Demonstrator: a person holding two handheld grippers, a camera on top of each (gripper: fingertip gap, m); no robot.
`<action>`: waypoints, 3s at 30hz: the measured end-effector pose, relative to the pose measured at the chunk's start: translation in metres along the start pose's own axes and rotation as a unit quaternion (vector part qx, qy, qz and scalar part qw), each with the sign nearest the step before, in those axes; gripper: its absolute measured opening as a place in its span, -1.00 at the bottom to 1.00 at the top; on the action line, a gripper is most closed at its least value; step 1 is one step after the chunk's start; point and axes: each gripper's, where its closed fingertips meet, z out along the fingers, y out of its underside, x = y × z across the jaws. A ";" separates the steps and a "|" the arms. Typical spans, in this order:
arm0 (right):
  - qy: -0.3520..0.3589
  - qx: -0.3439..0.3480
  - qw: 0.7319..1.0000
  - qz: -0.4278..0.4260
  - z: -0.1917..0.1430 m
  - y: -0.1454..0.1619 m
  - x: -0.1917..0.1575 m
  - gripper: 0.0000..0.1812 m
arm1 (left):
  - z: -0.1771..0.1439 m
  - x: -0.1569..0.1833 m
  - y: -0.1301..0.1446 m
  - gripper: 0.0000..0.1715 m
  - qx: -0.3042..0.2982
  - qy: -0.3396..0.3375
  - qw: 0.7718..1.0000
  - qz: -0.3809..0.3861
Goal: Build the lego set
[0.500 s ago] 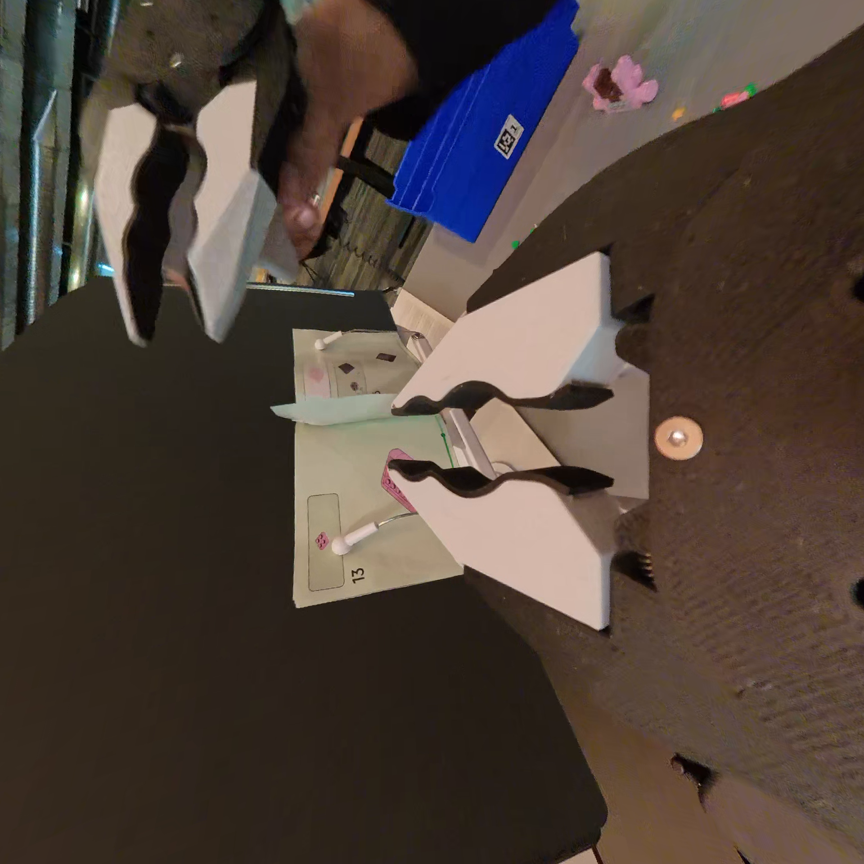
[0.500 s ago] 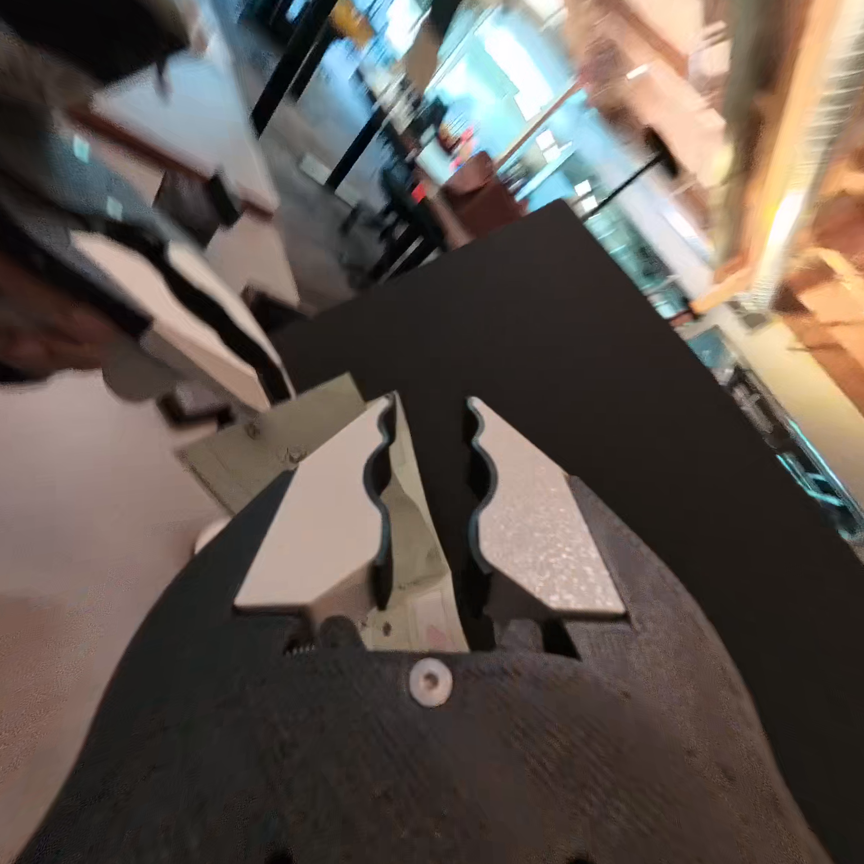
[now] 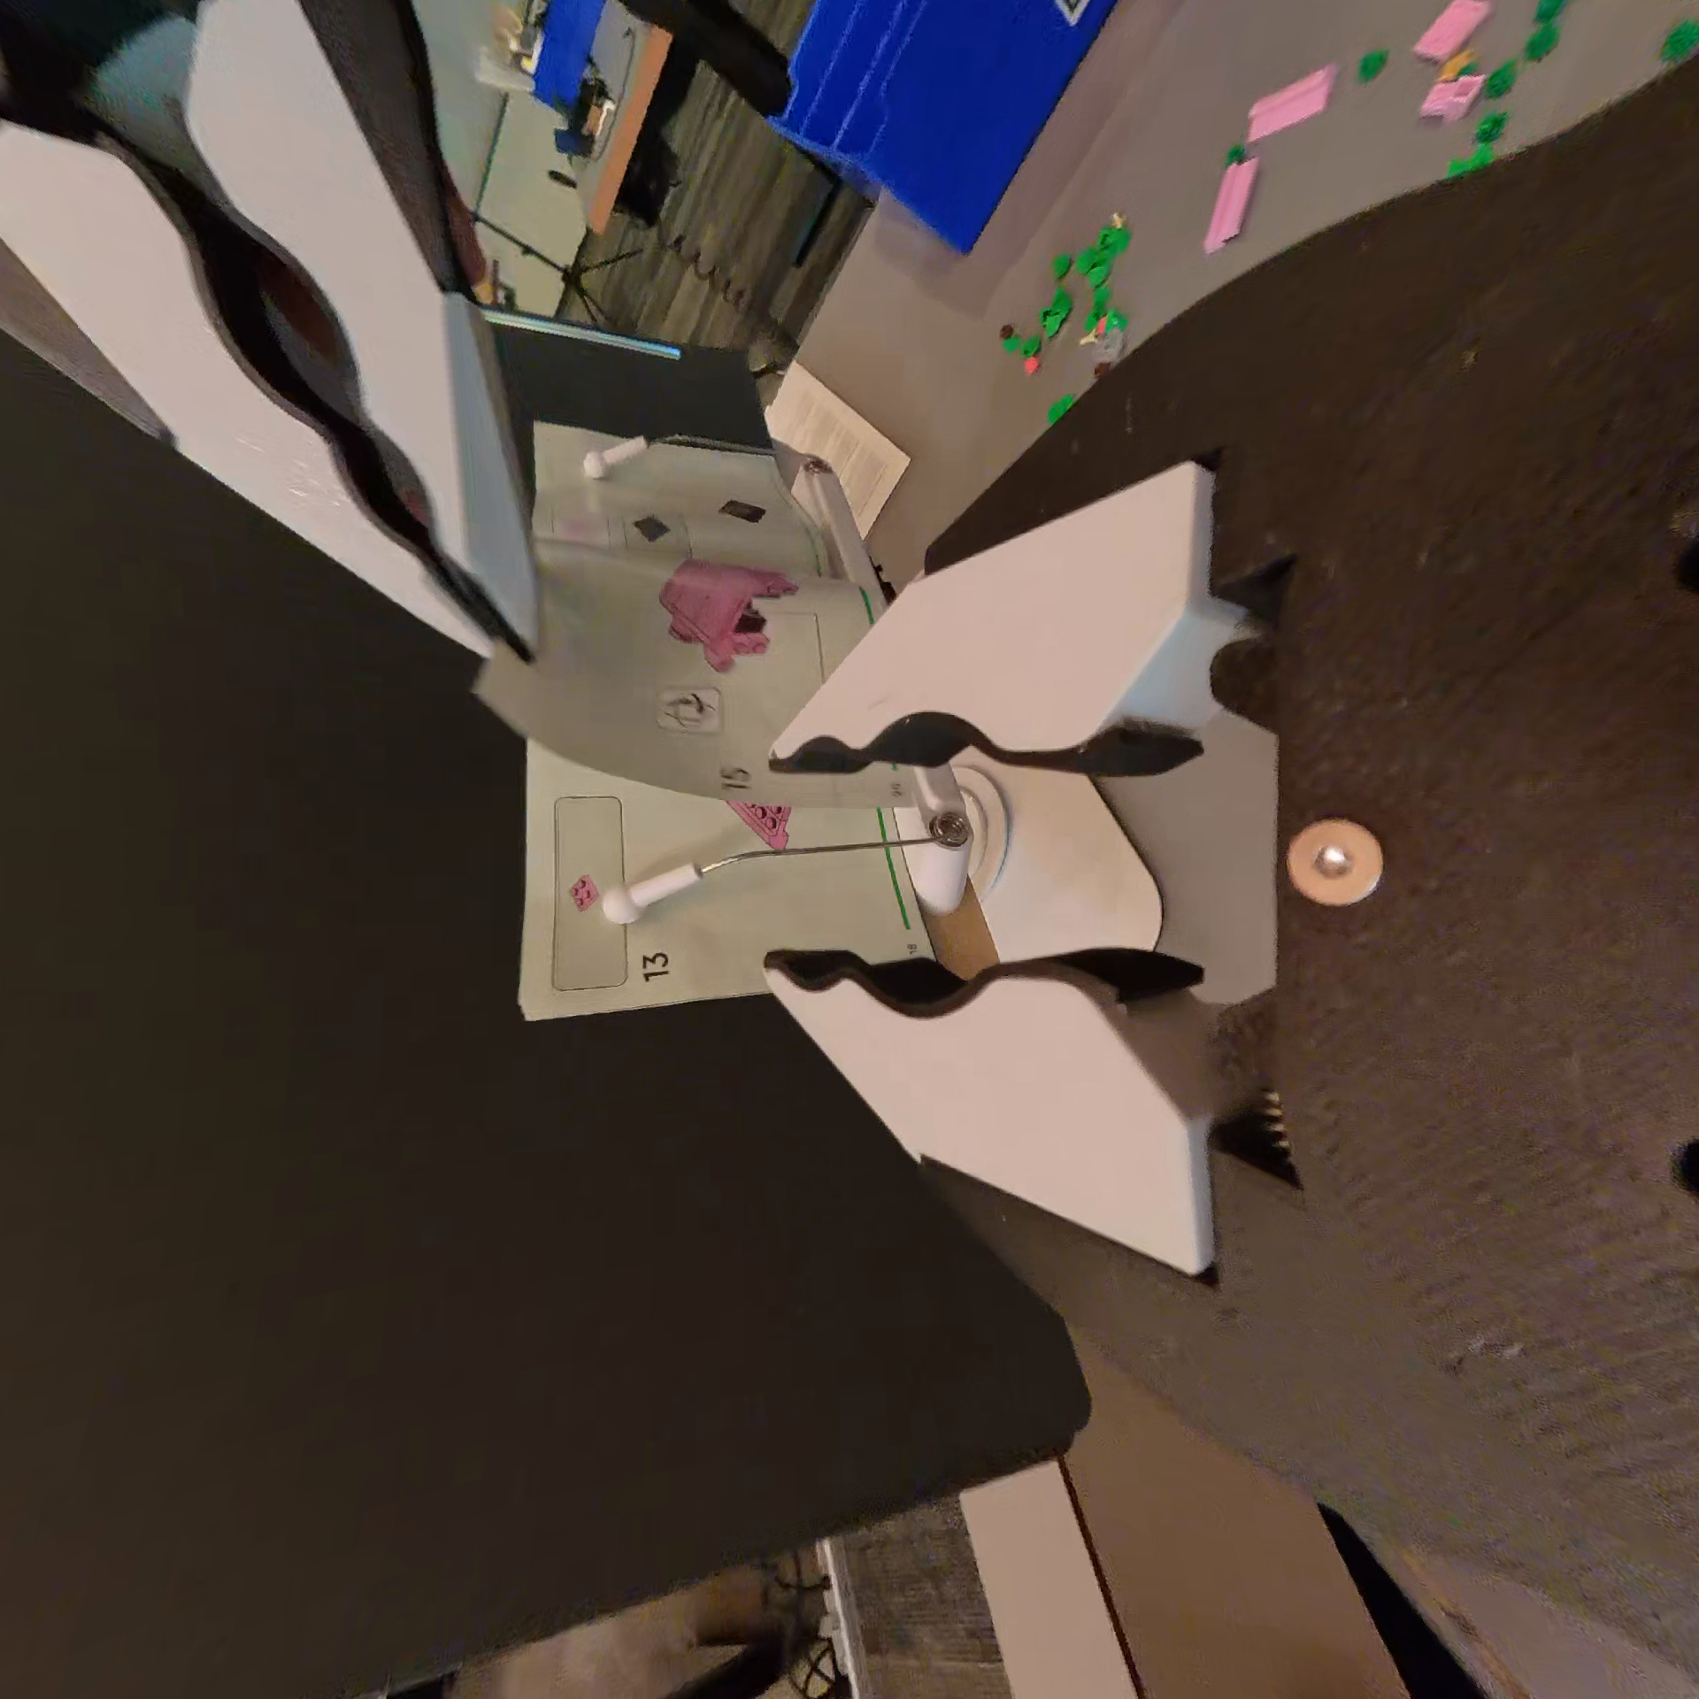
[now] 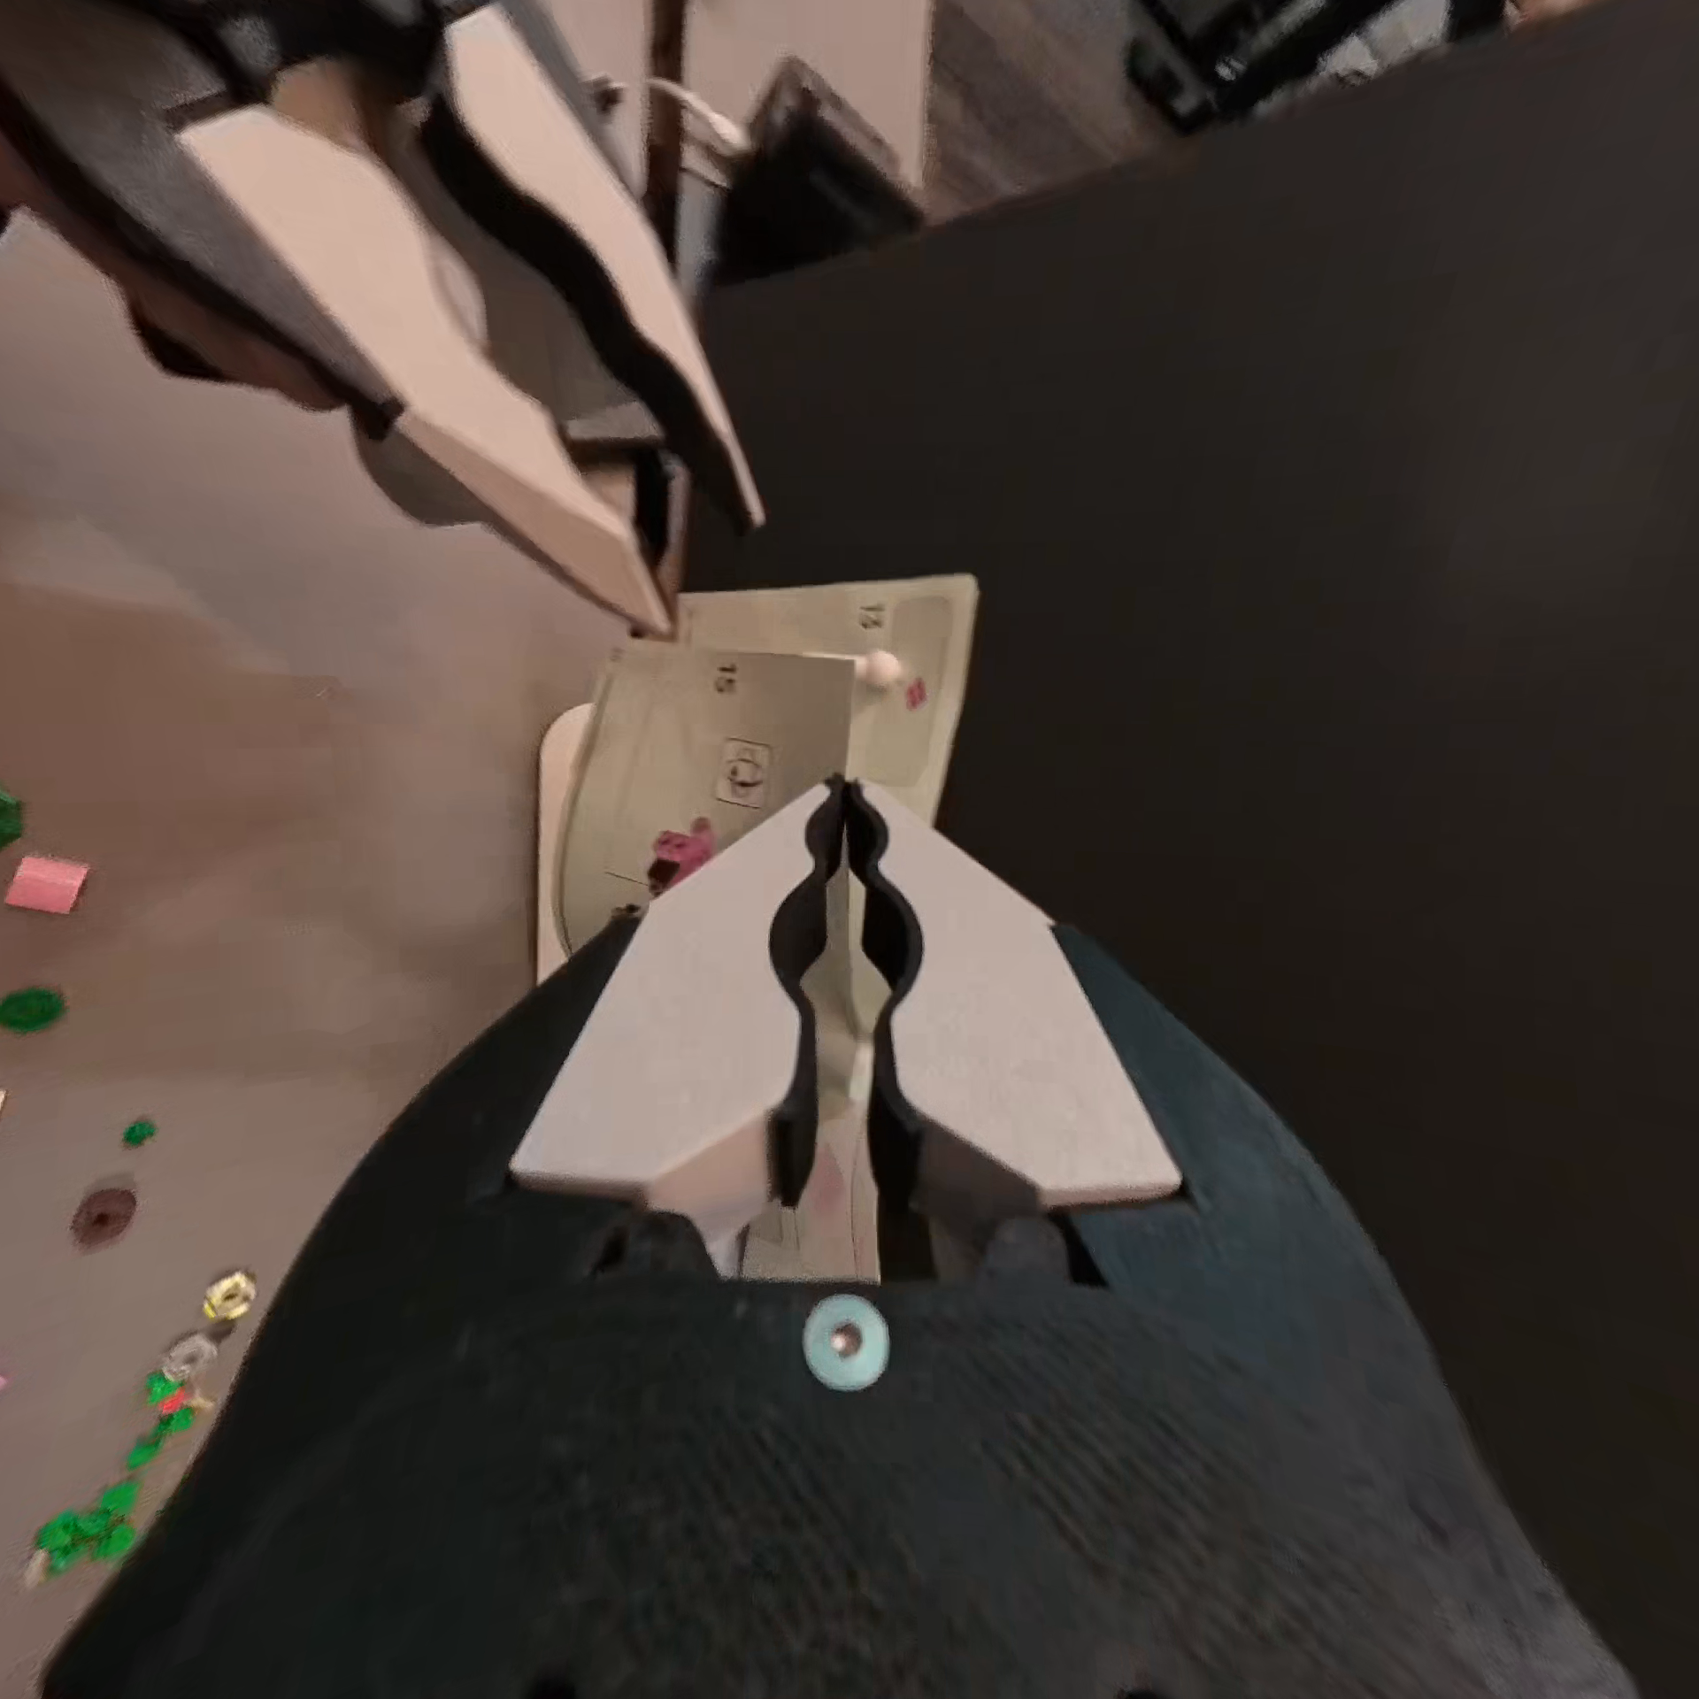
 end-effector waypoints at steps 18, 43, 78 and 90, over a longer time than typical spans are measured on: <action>0.098 0.038 0.985 0.135 -0.019 0.042 0.026 -1.00 | 0.033 -0.006 0.023 -0.87 0.001 -0.140 0.983 0.118; 0.120 -0.009 0.985 0.121 0.002 0.039 0.030 -1.00 | 0.037 0.004 0.011 -1.00 0.084 -0.089 0.990 0.066; 0.125 0.199 0.927 0.293 -0.096 -0.009 -0.091 -0.59 | -0.006 0.021 -0.033 -1.00 0.103 -0.078 0.987 0.096; 0.122 0.226 0.903 0.344 -0.113 0.025 -0.256 -0.51 | -0.097 0.139 -0.041 -0.89 0.049 -0.015 0.982 0.180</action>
